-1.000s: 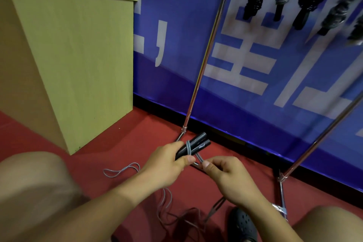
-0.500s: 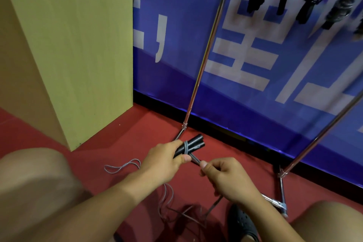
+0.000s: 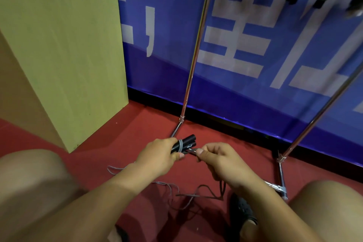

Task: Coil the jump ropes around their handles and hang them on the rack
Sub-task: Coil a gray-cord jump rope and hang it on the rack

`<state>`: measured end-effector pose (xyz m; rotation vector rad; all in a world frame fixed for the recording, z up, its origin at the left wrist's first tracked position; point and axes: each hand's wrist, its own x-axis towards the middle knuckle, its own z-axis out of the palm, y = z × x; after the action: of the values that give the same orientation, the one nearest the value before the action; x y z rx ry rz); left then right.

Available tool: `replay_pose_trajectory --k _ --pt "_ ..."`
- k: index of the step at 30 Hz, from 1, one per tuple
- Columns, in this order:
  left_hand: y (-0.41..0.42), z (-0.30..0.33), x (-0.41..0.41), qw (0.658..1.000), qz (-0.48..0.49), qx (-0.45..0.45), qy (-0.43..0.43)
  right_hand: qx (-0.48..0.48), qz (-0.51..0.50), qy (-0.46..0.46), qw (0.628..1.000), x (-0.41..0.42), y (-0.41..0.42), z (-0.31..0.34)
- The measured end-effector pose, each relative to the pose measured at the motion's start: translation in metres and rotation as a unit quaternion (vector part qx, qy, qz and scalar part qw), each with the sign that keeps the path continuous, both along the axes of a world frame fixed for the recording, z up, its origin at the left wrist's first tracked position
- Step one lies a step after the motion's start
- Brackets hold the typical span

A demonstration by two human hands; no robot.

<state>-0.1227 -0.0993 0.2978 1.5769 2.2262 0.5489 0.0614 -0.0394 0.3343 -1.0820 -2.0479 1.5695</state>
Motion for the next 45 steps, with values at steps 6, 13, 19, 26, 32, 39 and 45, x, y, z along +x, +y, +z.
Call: replay_pose_trajectory --k 6,13,19,26,32,39,45 --pt "-0.007 0.015 0.02 0.988 -0.144 -0.052 0.011 -0.025 -0.004 0.042 0.999 0.005 0.003 0.003" --pt "-0.017 0.028 0.02 0.978 -0.21 -0.002 0.005 -0.035 -0.03 0.075 0.996 0.01 0.01 0.001" --pt "-0.026 0.033 0.016 0.966 -0.253 0.026 0.037 0.092 0.0 -0.017 0.996 0.009 0.015 0.002" --pt "-0.035 0.034 0.024 0.952 -0.294 0.056 0.062 0.111 -0.003 -0.023 0.994 0.013 0.024 0.006" --pt "-0.042 0.037 0.031 0.947 -0.302 0.087 -0.065 -0.015 0.005 0.032 0.999 0.018 0.026 0.002" --pt "-0.041 0.042 0.031 0.881 -0.234 0.092 -0.4 0.017 0.015 -0.008 1.0 0.011 0.026 -0.01" --pt "-0.036 0.05 0.023 0.8 -0.23 0.109 -0.543 0.005 0.009 0.021 1.0 0.003 0.02 -0.01"
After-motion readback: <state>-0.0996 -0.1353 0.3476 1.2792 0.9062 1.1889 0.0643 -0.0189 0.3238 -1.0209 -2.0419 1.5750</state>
